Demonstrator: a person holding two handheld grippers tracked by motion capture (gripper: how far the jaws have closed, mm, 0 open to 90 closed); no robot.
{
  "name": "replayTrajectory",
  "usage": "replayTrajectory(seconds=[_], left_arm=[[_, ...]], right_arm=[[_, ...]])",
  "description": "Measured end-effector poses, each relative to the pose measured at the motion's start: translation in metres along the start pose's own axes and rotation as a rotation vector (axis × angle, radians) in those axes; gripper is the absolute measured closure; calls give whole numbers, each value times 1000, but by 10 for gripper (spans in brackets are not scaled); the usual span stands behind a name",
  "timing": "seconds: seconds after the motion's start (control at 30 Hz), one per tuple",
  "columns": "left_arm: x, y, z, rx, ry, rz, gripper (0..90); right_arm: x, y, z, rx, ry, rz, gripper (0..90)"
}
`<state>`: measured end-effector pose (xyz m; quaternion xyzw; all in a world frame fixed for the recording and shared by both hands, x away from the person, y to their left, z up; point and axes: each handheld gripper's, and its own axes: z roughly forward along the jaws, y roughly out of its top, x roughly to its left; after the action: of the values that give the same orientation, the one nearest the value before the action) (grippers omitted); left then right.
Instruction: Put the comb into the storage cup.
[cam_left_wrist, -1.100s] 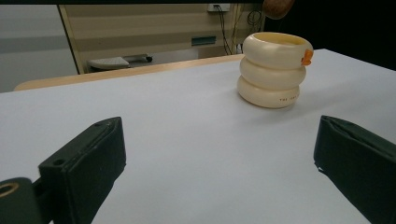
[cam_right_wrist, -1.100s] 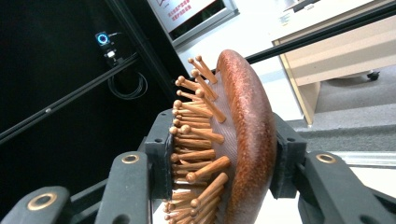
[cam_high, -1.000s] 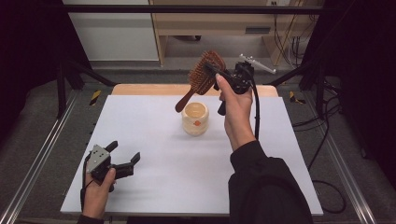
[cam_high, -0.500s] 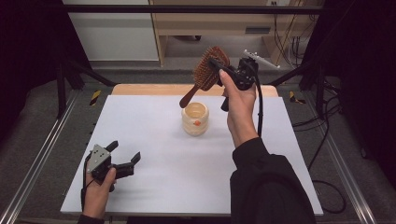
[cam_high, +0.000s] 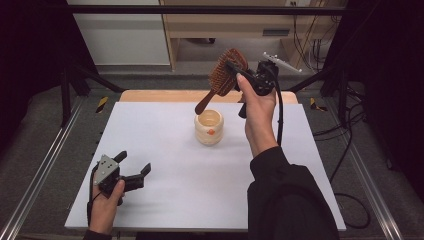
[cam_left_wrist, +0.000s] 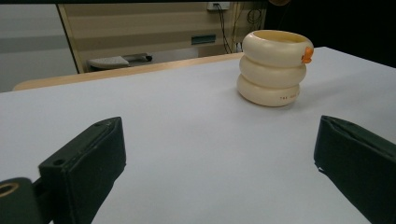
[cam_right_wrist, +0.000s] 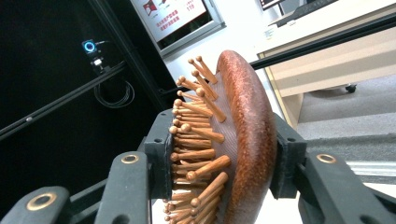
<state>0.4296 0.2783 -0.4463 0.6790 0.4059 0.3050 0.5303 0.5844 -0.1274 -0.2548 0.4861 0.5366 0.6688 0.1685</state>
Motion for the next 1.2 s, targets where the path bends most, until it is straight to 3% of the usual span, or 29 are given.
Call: replayTrajectory(seconds=[1.2], left_arm=[[-1, -1, 1, 9, -7, 4, 23]], right_arm=[[-6, 5, -5, -21, -24, -16, 523]])
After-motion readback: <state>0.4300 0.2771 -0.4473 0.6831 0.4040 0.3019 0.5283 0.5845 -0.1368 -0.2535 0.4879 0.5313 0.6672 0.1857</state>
